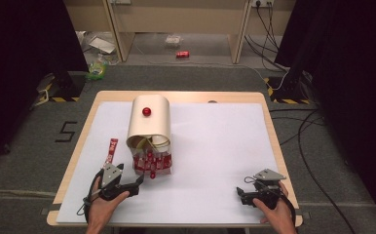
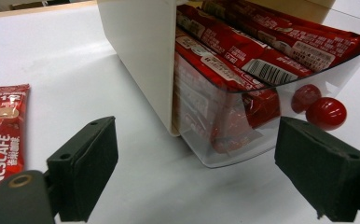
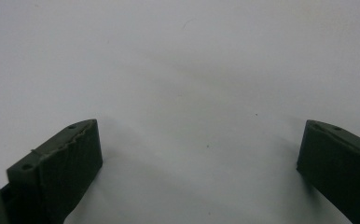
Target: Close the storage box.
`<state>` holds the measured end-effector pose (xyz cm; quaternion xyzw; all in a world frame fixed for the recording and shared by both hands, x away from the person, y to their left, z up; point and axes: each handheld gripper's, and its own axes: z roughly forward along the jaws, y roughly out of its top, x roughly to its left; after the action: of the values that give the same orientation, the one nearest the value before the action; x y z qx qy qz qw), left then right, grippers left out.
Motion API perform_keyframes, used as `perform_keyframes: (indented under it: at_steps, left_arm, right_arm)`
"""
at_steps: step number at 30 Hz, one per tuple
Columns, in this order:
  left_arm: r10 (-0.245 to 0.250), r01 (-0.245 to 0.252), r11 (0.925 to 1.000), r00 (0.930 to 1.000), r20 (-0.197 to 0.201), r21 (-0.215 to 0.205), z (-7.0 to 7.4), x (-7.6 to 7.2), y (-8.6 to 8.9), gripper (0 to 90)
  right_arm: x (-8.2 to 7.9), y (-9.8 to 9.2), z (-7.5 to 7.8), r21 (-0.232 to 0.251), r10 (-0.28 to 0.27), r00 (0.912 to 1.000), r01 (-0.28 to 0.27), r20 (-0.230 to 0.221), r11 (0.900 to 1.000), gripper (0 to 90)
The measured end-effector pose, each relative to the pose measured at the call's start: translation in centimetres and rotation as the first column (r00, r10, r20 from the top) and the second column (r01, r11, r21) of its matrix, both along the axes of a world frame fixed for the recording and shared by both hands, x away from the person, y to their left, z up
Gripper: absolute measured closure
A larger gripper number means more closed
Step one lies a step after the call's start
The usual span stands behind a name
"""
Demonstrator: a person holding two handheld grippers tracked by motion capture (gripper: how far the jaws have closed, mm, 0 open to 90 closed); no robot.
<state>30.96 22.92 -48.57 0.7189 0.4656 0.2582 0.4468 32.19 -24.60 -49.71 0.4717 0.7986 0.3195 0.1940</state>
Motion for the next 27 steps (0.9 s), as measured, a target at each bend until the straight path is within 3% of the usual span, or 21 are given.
perform_keyframes:
  at_steps: [27]
  left_arm:
    - [0.021,-0.021,0.9998,0.9998,0.002,-0.005,-0.1,2.2,-0.3,13.0]
  right_arm:
    - [0.0,0.0,0.0,0.001,-0.001,1.0,0.001,0.0,1.0,0.3]
